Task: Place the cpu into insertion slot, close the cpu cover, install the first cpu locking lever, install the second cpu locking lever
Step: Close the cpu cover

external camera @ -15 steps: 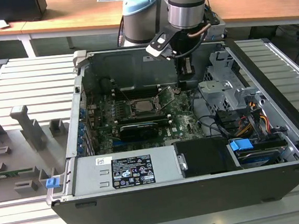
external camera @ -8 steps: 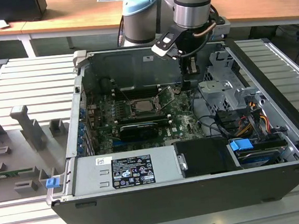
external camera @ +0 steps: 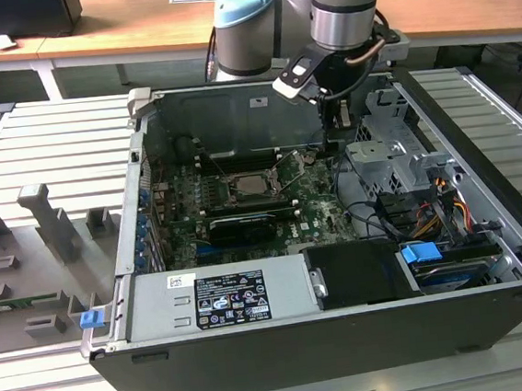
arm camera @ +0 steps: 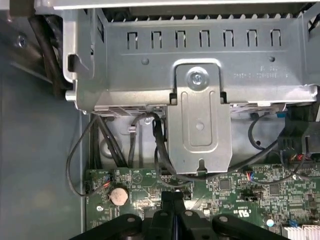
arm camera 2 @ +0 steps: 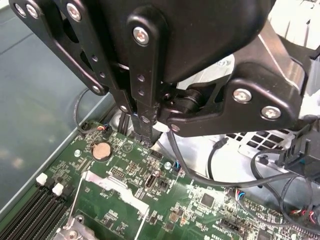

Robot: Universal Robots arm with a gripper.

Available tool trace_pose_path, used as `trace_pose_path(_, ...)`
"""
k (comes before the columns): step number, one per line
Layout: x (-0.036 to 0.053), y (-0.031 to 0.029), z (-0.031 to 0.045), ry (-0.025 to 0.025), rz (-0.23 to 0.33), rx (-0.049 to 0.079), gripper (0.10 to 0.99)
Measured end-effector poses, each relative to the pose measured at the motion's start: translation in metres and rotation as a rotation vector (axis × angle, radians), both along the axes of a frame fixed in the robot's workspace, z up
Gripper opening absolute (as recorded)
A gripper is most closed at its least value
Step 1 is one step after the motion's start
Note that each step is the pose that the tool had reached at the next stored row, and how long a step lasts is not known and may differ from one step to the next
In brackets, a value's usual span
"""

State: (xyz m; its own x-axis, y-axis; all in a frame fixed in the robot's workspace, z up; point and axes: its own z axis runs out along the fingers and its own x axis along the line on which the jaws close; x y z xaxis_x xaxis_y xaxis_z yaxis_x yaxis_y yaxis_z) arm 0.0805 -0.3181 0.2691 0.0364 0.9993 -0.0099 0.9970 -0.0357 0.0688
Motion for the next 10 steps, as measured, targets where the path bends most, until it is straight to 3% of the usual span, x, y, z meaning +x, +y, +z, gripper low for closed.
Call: trace_pose_path(10, -0.0037, 0.0, -0.0136, 0.0004, 0.011, 0.0, 0.106)
